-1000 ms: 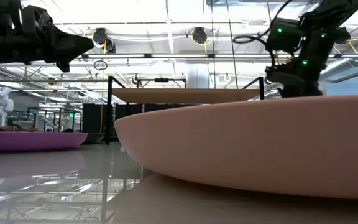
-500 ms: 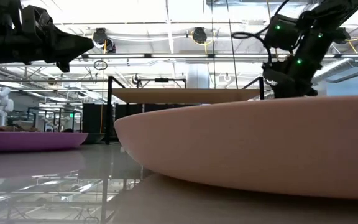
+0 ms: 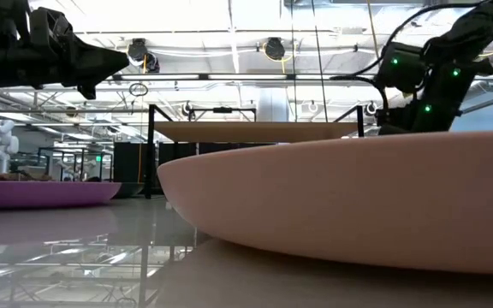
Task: Place and stack plates onto a shelf
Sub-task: Put the top pink plate on the shelf
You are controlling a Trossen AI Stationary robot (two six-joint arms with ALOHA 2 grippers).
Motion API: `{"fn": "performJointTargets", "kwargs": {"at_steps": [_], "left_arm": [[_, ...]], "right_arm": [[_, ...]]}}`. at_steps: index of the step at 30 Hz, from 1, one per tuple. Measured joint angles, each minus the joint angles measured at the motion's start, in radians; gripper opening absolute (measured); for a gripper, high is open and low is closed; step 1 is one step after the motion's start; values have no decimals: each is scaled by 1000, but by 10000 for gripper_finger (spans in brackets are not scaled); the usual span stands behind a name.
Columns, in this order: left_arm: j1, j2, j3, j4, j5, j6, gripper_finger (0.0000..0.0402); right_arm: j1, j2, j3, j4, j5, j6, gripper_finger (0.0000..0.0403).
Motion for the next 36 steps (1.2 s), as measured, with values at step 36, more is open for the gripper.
{"fn": "performJointTargets", "kwargs": {"at_steps": [36], "left_arm": [[0, 0, 0, 0, 0, 0, 77]], "right_arm": [[-2, -181, -93, 223, 105, -58, 1]]}}
